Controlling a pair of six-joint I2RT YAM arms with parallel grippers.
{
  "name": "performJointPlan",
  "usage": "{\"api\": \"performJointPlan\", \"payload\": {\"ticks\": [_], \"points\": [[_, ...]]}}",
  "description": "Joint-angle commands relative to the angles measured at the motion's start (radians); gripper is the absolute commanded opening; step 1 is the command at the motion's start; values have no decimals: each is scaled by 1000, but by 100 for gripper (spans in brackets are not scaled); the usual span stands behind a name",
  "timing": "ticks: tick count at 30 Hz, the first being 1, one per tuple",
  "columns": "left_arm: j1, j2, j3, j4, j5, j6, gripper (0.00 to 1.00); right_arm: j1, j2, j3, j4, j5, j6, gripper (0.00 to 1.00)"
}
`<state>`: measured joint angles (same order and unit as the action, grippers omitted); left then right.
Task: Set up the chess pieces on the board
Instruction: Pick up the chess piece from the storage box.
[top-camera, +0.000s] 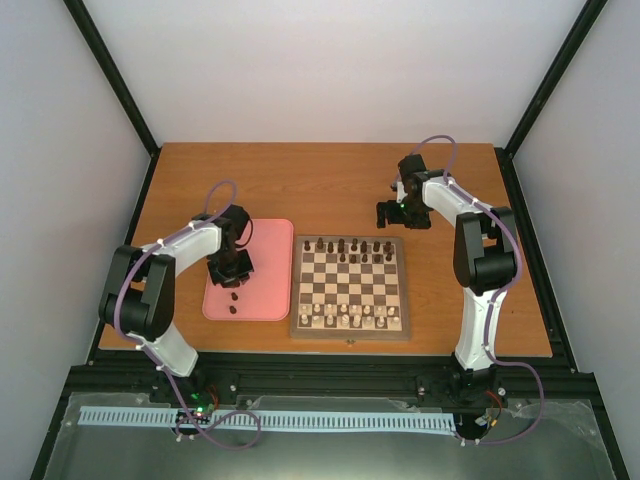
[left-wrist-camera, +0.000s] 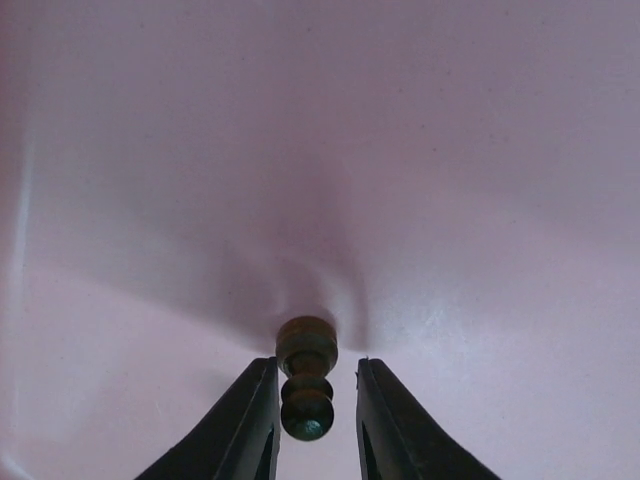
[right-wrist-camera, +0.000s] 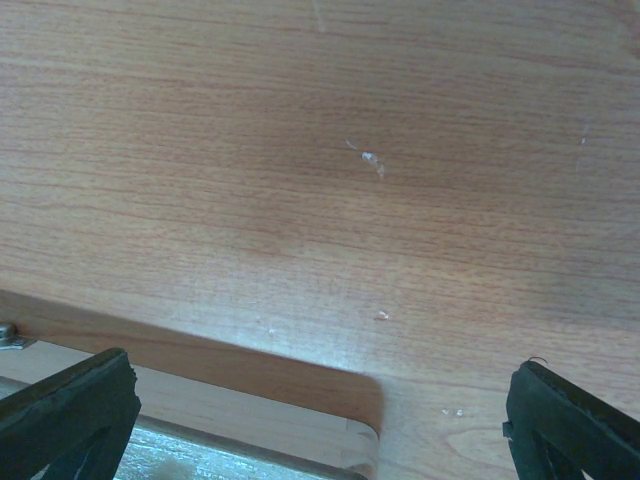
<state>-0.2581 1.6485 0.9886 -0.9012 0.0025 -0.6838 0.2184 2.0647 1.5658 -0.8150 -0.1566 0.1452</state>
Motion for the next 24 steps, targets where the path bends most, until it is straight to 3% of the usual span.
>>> {"api": "performJointPlan", "payload": {"ticks": [1,10,18,24], "points": [[11,15,30,12,-2,16,23,2,9,-5,5,10,-9,100],[14,18,32,8,-3,26,1,2,11,-3,4,14,-9,100],[-2,-31,118,-44,78,40,1,2,16,-3,4,12,-9,100],[-148,8,305,-144,115,54,1,2,16,-1,4,18,-9,100]]}}
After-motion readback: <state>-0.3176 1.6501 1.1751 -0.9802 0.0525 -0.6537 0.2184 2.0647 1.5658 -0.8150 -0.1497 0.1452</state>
